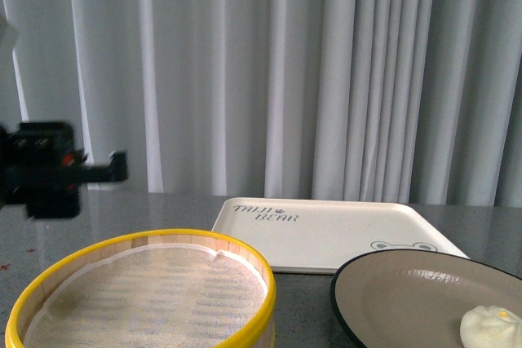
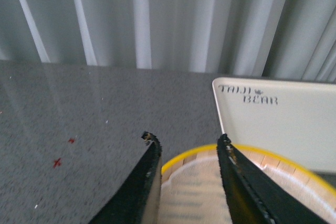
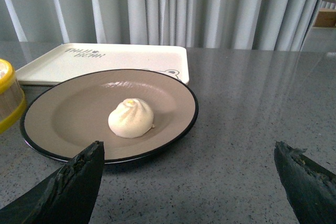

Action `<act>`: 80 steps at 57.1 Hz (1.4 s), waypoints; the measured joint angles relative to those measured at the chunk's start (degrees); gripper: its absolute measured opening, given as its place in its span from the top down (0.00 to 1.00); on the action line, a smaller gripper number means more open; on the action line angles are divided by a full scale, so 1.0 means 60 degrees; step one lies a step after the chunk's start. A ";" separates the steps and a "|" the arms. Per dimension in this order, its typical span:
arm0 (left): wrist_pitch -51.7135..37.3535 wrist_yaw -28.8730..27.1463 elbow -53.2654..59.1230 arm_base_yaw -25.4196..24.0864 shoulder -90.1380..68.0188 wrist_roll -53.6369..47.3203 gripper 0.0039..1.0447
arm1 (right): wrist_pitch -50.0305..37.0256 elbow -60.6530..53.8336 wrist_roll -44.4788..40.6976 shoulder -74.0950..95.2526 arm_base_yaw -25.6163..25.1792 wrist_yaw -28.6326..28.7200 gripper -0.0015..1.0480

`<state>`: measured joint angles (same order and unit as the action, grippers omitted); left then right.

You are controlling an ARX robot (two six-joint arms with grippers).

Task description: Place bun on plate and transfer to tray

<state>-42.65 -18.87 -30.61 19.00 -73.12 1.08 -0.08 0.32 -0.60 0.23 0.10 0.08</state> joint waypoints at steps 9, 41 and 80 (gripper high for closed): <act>-0.0255 0.0710 0.1377 -0.0565 0.0998 -0.0098 0.96 | 0.0000 0.0000 0.0000 0.0000 0.0000 -0.0015 0.08; 0.0521 0.2237 0.4098 -0.2211 0.4524 -0.0109 0.96 | 0.0000 0.0000 0.0000 0.0000 0.0000 -0.0004 0.08; 0.3311 0.3140 0.4852 -0.3147 0.8393 -0.0117 0.96 | 0.0000 0.0000 0.0000 0.0000 0.0000 -0.0004 0.08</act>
<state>-22.79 -0.03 -1.50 0.12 -22.76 0.38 -0.08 0.32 -0.60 0.23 0.10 0.05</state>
